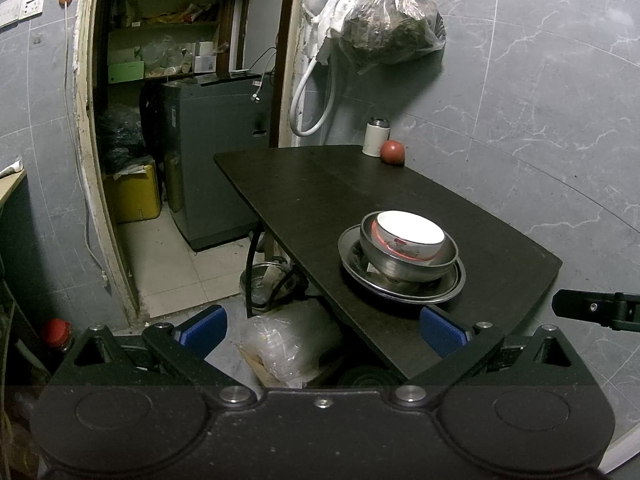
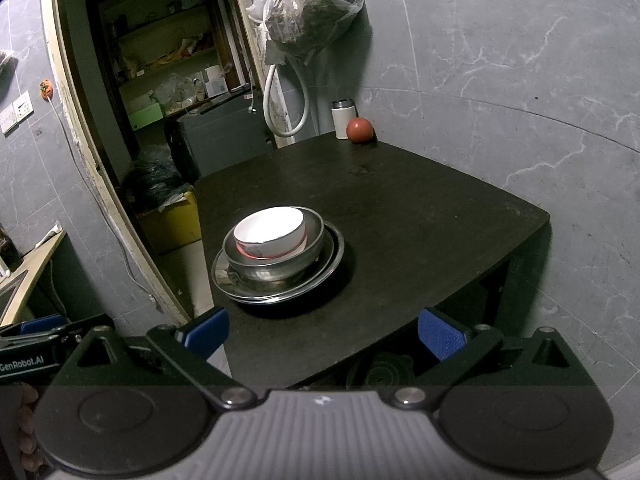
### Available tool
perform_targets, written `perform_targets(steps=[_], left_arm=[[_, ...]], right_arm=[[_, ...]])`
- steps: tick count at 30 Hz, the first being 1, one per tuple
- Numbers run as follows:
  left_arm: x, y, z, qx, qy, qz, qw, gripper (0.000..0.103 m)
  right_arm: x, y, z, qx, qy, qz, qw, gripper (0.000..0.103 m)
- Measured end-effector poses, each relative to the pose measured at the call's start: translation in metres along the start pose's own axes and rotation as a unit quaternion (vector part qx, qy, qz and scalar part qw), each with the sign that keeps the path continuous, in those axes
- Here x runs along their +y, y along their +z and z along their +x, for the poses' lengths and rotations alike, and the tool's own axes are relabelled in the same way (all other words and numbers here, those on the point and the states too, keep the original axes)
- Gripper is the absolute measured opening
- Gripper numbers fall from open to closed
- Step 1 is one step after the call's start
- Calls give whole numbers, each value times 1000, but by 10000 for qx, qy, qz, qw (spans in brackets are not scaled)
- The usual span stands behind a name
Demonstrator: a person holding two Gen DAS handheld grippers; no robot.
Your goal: Organize plates and bowls
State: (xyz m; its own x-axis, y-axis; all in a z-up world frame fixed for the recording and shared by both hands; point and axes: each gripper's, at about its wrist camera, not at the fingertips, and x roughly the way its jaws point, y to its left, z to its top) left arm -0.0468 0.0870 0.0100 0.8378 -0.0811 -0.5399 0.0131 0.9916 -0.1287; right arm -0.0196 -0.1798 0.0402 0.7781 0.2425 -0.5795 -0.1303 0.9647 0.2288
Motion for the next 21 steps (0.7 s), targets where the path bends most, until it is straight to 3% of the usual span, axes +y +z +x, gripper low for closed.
perform_targets(steps=[21], left_arm=[[-3,5,-6,56,95,-39,9999,102]], right_arm=[[0,0,-2,-12,18,-21,10000,103]])
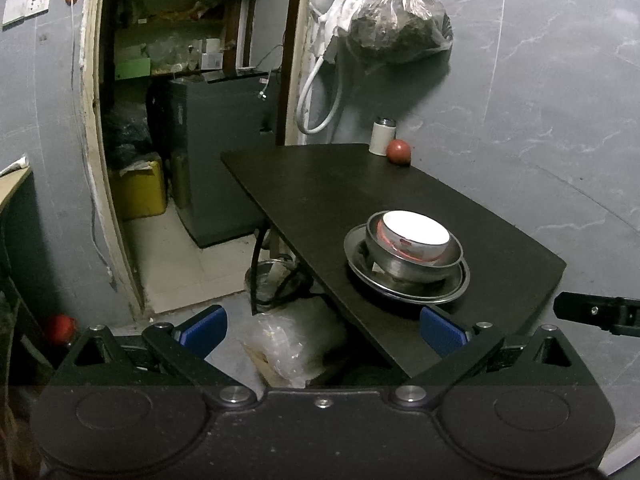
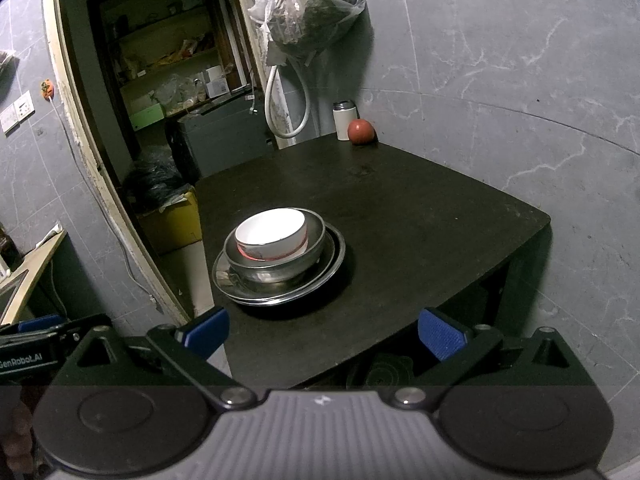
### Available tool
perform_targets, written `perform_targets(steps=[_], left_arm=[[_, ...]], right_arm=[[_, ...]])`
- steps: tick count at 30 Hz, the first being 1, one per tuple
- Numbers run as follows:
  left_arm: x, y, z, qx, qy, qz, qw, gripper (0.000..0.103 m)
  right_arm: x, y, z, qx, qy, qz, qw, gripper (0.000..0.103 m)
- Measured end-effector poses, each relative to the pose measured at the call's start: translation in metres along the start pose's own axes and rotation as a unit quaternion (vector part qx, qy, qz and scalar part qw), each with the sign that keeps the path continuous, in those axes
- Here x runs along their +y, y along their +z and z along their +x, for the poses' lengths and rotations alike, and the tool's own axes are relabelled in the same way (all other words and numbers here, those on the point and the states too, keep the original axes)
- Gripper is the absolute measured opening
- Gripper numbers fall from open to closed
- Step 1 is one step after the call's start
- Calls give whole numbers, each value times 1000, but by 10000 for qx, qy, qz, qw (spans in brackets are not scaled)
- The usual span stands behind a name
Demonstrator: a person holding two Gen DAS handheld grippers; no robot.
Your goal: Organize plates and bowls
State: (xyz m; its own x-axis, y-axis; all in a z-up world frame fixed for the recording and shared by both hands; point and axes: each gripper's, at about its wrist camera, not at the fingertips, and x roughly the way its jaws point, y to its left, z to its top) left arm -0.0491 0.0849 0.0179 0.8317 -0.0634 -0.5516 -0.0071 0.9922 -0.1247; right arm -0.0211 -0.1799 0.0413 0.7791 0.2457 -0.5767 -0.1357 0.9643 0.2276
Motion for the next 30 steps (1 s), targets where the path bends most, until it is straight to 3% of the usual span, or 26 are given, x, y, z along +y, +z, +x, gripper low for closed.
perform_targets(steps=[30], left_arm=[[-9,-4,1,16,-396,71,9992,102]], right_arm=[[6,-1,-2,34,61,-55,10000,103]])
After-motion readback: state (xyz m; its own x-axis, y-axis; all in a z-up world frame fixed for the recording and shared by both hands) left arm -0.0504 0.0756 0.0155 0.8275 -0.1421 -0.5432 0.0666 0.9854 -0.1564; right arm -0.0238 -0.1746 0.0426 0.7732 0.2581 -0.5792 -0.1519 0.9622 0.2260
